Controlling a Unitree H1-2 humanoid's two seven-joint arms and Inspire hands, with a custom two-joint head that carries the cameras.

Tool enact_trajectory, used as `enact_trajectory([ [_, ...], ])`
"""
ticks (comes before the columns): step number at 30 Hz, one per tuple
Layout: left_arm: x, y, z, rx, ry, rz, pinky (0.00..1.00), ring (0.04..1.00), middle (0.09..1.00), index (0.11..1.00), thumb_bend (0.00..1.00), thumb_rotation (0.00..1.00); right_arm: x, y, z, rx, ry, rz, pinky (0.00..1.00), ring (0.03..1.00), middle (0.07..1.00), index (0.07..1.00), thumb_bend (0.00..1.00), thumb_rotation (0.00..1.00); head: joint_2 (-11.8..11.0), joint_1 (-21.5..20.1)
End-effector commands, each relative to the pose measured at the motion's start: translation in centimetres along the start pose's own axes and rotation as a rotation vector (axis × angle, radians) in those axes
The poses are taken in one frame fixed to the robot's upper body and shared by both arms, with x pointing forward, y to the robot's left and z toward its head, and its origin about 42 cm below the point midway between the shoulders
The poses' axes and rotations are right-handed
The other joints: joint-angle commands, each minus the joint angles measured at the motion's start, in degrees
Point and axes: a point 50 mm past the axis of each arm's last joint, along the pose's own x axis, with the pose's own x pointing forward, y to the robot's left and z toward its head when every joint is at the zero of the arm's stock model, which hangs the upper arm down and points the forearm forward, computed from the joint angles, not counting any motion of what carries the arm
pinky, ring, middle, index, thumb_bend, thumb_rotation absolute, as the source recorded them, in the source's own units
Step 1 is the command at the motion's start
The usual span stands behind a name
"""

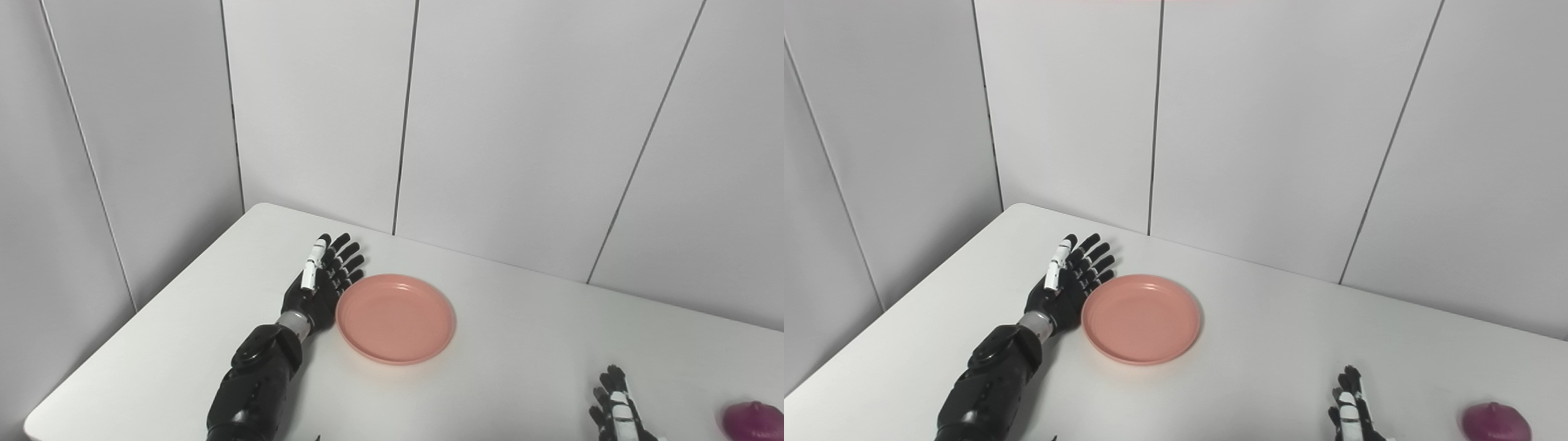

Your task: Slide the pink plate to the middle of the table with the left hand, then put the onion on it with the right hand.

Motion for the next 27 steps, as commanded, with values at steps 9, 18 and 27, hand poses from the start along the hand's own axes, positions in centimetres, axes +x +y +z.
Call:
enact_trajectory([
  [9, -1.0, -2.0, -2.1, -0.034, 0.002, 0.010, 0.94, 0.925, 0.926, 0.907, 0.35, 1.00, 0.5, 0.4, 1.1, -0.009, -0.079, 0.008, 1.00, 1.000, 1.000, 1.000, 0.09, 1.00, 0.69, -0.95],
  [18, -2.5, -3.5, -3.3, -0.046, -0.010, -0.004, 0.92, 0.916, 0.921, 0.906, 0.35, 1.00, 0.6, 0.4, 1.0, -0.024, -0.091, 0.003, 1.00, 1.000, 1.000, 1.000, 0.11, 1.00, 1.59, -2.08],
  [27, -4.0, -4.4, -4.6, -0.059, -0.011, -0.022, 0.92, 0.913, 0.922, 0.909, 0.35, 1.00, 0.7, 0.3, 1.2, -0.014, -0.108, -0.014, 1.00, 0.997, 1.000, 1.000, 0.14, 1.00, 3.07, -3.75],
])
